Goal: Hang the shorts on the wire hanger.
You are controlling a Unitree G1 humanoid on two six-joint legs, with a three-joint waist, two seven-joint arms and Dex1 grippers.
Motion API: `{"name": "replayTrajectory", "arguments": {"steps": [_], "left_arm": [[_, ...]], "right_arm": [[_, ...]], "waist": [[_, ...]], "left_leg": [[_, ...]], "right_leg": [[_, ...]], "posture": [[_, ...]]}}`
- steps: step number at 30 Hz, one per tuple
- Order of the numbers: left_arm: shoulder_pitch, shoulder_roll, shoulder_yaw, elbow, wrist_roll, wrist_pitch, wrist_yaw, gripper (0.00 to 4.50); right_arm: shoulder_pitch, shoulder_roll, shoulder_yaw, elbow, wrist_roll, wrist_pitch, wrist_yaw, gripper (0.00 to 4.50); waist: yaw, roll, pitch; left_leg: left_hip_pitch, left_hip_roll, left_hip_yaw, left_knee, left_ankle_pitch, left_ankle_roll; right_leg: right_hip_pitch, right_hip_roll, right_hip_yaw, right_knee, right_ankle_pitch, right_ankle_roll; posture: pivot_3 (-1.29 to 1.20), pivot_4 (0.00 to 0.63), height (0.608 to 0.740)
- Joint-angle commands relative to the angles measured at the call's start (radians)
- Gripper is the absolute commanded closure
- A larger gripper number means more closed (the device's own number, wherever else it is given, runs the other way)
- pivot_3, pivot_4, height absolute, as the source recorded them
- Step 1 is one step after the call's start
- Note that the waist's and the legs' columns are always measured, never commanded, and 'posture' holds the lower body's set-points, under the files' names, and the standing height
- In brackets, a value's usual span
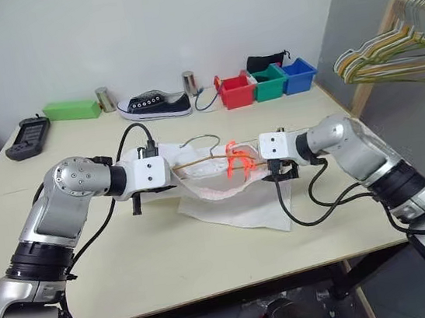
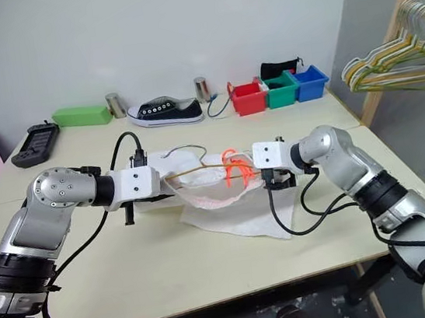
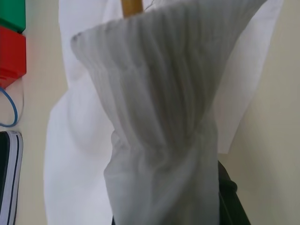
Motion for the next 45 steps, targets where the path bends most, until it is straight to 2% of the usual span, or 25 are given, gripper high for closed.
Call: {"name": "replayTrajectory", "arguments": {"steps": [1,2,11,20,27,28,29,45], "left_arm": [[-0.017,0.008,0.025,-0.041,-0.020,-0.009,0.006,4.41],[-0.016,0.009,0.026,-0.042,-0.019,-0.008,0.006,4.41],[-0.014,0.008,0.024,-0.039,-0.012,-0.013,0.013,4.41],[-0.035,0.000,0.017,-0.027,-0.009,-0.022,0.019,4.41],[-0.043,-0.005,0.019,-0.017,-0.018,-0.039,0.020,4.41],[-0.046,-0.005,0.024,-0.014,-0.028,-0.038,0.013,3.76],[-0.049,-0.004,0.028,-0.012,-0.036,-0.035,0.007,3.70],[-0.070,0.000,0.132,-0.051,-0.218,0.045,-0.023,0.02]], "right_arm": [[-0.050,0.017,-0.025,0.039,-0.037,-0.053,-0.002,0.48],[-0.050,0.020,-0.029,0.044,-0.040,-0.060,0.001,0.58],[-0.037,0.025,-0.055,0.058,-0.060,-0.082,0.011,2.64],[-0.025,0.022,-0.065,0.062,-0.073,-0.081,0.011,4.48],[-0.014,0.020,-0.073,0.059,-0.079,-0.073,0.014,4.48],[-0.011,0.023,-0.078,0.054,-0.074,-0.061,0.014,4.50],[-0.009,0.025,-0.082,0.050,-0.070,-0.051,0.015,4.50],[0.104,0.002,-0.175,-0.096,-0.003,0.165,0.036,4.50]], "waist": [[0.000,0.000,0.000],[0.001,0.000,0.000],[0.005,0.000,0.000],[0.005,0.000,0.000],[0.004,0.000,0.000],[0.004,0.000,0.000],[0.005,0.000,0.000],[0.003,0.000,0.000]], "left_leg": [[0.000,0.000,0.000,0.000,0.000,0.000],[0.000,0.000,0.000,0.000,0.000,0.000],[0.000,0.000,0.000,0.000,0.000,0.000],[0.000,0.000,0.000,0.000,0.000,0.000],[0.000,0.000,0.000,0.000,0.000,0.000],[0.000,0.000,0.000,0.000,0.000,0.000],[0.000,0.000,0.000,0.000,0.000,0.000],[0.000,0.000,-0.001,0.001,0.000,0.000]], "right_leg": [[0.000,0.000,0.000,0.000,0.000,0.000],[0.000,0.000,0.000,0.000,0.000,0.000],[0.000,0.000,0.000,0.000,0.000,0.000],[0.000,0.000,0.000,0.000,0.000,0.000],[0.001,0.000,0.000,0.000,0.000,0.000],[0.001,0.000,0.000,0.000,0.000,0.000],[0.001,0.000,0.000,0.000,0.000,0.000],[0.001,0.000,0.000,0.000,0.000,0.000]], "posture": [[-0.16,0.000,0.740],[-0.16,0.000,0.740],[-0.16,0.003,0.740],[-0.17,0.001,0.740],[-0.17,0.002,0.740],[-0.17,0.002,0.740],[-0.17,0.002,0.740],[-0.20,0.000,0.740]]}}
